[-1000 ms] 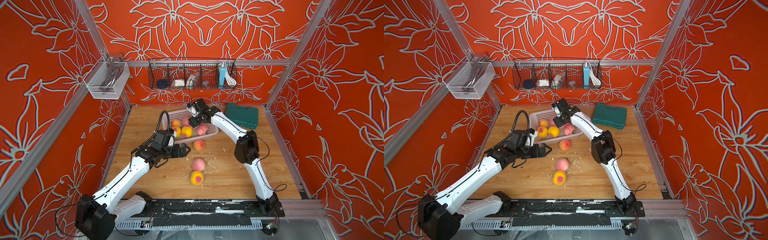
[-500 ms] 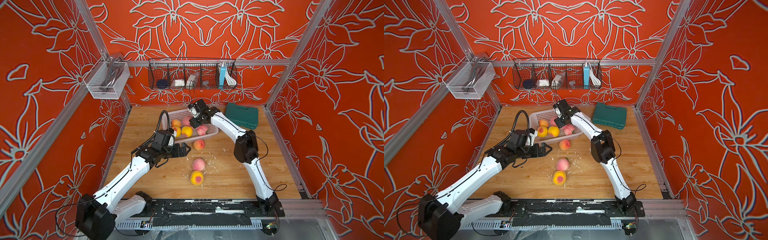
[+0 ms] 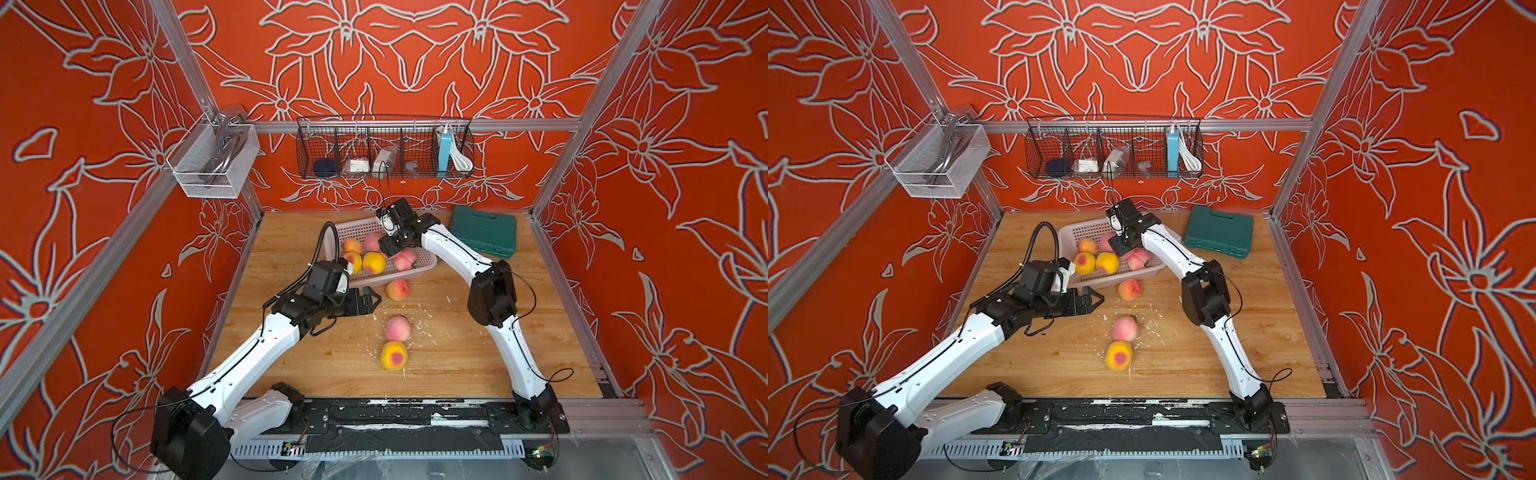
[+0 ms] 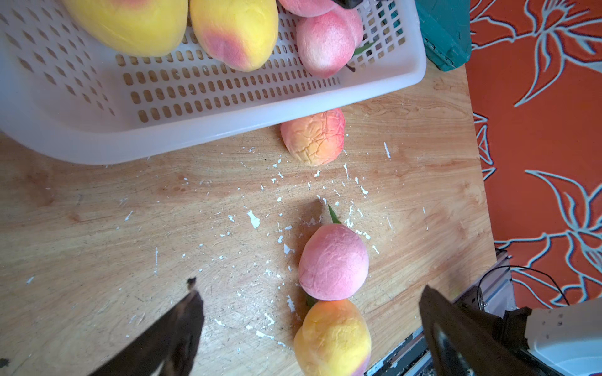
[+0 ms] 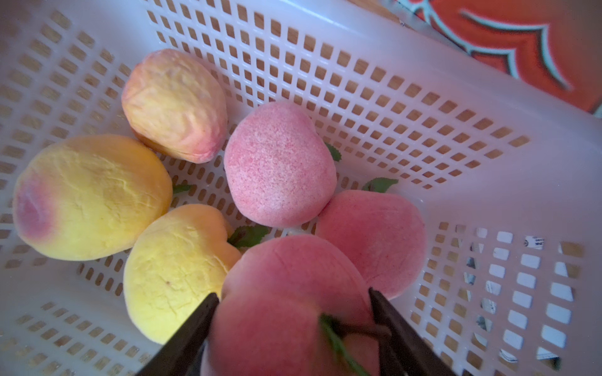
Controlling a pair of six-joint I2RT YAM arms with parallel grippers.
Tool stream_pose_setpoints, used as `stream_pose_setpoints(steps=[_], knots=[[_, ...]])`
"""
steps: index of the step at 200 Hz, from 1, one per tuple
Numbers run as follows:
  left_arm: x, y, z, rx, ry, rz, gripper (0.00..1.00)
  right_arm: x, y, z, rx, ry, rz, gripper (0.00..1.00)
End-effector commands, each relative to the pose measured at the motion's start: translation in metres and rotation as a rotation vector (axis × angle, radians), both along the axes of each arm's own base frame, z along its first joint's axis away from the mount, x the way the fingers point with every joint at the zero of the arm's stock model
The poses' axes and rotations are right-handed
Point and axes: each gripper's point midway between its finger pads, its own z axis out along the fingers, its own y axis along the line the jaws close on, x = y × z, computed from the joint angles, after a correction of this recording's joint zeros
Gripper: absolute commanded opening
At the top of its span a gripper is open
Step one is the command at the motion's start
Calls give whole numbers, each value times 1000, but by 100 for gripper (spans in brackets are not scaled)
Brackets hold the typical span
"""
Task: Put the peaches into the basket
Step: Place the peach in the basket.
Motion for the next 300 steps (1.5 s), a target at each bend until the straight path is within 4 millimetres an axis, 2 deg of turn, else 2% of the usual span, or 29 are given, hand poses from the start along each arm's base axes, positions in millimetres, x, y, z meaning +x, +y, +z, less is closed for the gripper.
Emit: stream_pose_setpoints(steps=[1, 102, 157, 188, 221, 249, 279, 283, 300], knots=[[0, 1, -1, -8, -1, 7, 97, 3, -5, -4, -21, 3, -10, 71], [-1, 3, -5, 10, 13, 9, 98, -4, -4, 20, 27, -14, 0, 76], [-6, 9, -15, 45, 31, 13, 98, -14, -10, 54, 65, -52, -4, 84], [-14, 15, -25, 82, 62, 10, 98, -26, -19, 75, 86, -75, -10, 87], [-24, 17, -20, 82, 53, 9, 98, -50, -34, 97, 123, -96, -21, 88], [-36, 10, -18, 89, 55, -18, 98, -84, -52, 107, 185, -99, -33, 89], [-51, -3, -22, 100, 81, -69, 98, -132, -75, 94, 227, -71, -32, 90], [-54, -4, -15, 82, 58, -72, 98, -138, -79, 92, 232, -68, -30, 90], [-63, -11, -16, 73, 68, -99, 98, -163, -93, 83, 248, -62, -25, 91]])
